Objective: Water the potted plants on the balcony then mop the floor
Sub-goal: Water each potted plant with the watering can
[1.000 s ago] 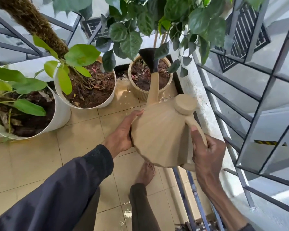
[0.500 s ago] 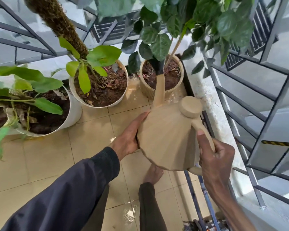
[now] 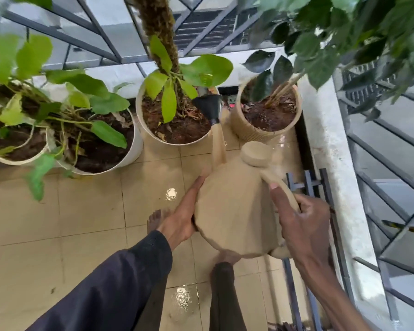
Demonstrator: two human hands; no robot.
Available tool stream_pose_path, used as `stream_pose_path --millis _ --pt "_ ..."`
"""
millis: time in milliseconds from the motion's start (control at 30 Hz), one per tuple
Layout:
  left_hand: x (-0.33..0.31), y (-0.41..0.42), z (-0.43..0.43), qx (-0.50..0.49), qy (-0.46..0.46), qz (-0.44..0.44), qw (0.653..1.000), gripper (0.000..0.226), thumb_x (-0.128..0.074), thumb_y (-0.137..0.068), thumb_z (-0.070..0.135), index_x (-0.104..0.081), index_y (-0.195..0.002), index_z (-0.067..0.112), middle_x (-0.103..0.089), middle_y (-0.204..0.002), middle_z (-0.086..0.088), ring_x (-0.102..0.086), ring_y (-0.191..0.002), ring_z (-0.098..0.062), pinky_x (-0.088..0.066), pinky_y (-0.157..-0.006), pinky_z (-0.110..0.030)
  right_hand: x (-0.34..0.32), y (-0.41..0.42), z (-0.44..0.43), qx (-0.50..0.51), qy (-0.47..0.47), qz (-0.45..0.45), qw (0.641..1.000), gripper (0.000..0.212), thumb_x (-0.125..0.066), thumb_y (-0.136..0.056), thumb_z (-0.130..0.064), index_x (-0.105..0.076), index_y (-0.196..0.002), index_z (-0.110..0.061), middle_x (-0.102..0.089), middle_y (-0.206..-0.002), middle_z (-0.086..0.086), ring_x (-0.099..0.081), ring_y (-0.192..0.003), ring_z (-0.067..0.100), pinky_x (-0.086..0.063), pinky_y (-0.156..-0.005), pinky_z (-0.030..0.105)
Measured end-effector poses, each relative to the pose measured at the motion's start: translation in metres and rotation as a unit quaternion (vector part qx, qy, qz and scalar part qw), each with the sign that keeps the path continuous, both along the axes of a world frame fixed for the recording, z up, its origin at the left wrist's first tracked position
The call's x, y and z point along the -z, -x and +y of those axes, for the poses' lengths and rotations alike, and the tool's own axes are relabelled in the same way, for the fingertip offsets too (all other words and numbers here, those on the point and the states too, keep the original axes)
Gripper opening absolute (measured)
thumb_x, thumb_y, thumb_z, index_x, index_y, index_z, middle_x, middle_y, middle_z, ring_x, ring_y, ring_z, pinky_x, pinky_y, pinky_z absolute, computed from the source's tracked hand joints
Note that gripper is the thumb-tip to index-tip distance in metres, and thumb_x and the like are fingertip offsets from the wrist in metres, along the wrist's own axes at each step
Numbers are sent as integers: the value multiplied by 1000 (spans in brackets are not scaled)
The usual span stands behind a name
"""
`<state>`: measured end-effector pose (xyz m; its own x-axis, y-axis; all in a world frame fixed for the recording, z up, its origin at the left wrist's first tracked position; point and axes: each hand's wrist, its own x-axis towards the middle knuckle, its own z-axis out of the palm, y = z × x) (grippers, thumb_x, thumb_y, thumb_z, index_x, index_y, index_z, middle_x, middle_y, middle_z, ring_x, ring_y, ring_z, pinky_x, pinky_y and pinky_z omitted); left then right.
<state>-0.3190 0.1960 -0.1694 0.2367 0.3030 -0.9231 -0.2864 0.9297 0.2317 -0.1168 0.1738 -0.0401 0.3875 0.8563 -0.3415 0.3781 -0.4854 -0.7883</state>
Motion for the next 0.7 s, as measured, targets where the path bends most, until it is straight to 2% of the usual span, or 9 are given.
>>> stream_pose_path --millis 67,133,200,267,400,500,633,700 --pt "3 8 -6 -19 26 -6 999 62 -56 -84 79 -71 -124 34 -77 -119 -3 -74 -107 -23 -54 -93 -41 -2 9 6 -19 18 -9 1000 86 -65 -78 -74 -60 -65 12 -55 -59 31 -42 -49 20 -32 -48 30" --pt "7 15 -12 -40 54 -16 998 58 -59 -85 76 -80 -110 29 -77 -116 -6 -76 -102 -25 -55 -89 -40 -4 17 11 -34 25 -11 999 77 -74 -87 -63 -65 -67 10 -59 -63 31 -45 -50 22 -32 -49 30" --pt "9 22 -16 -47 78 -12 996 59 -62 -82 76 -82 -105 26 -78 -113 -8 -76 -102 -29 -55 -93 -44 -4 25 16 -51 25 -25 998 66 -77 -94 -49 -67 -70 11 -61 -65 31 -46 -51 32 -33 -52 32" --pt "12 27 -20 -42 89 1 995 64 -63 -78 79 -79 -110 25 -79 -109 -9 -75 -102 -31 -53 -98 -48 -5 31 20 -62 27 -30 997 62 -74 -96 -45 -69 -73 12 -63 -68 32 -50 -54 39 -34 -54 32" --pt "13 34 -23 -47 102 3 994 63 -65 -76 80 -82 -100 24 -80 -105 -9 -79 -87 -29 -55 -89 -48 -6 42 26 -67 33 -40 996 59 -75 -96 -45 -72 -72 9 -63 -68 31 -46 -53 25 -33 -50 28" --pt "10 36 -21 -54 112 -2 992 59 -65 -76 79 -84 -89 25 -80 -103 -9 -78 -85 -29 -56 -85 -46 -9 47 30 -70 37 -45 996 59 -74 -95 -46 -71 -69 7 -62 -66 30 -46 -54 22 -31 -47 24" --pt "5 38 -14 -57 129 -8 990 64 -66 -75 78 -80 -107 24 -80 -106 -9 -76 -95 -30 -57 -83 -44 -13 51 37 -80 36 -48 995 63 -74 -97 -47 -68 -70 9 -59 -66 31 -42 -52 24 -29 -50 30" --pt "3 38 -12 -56 142 -16 988 63 -65 -76 78 -81 -103 23 -80 -103 -9 -77 -87 -29 -58 -75 -41 -15 52 40 -81 38 -48 995 62 -74 -97 -47 -68 -71 9 -58 -64 29 -41 -51 28 -31 -51 30"
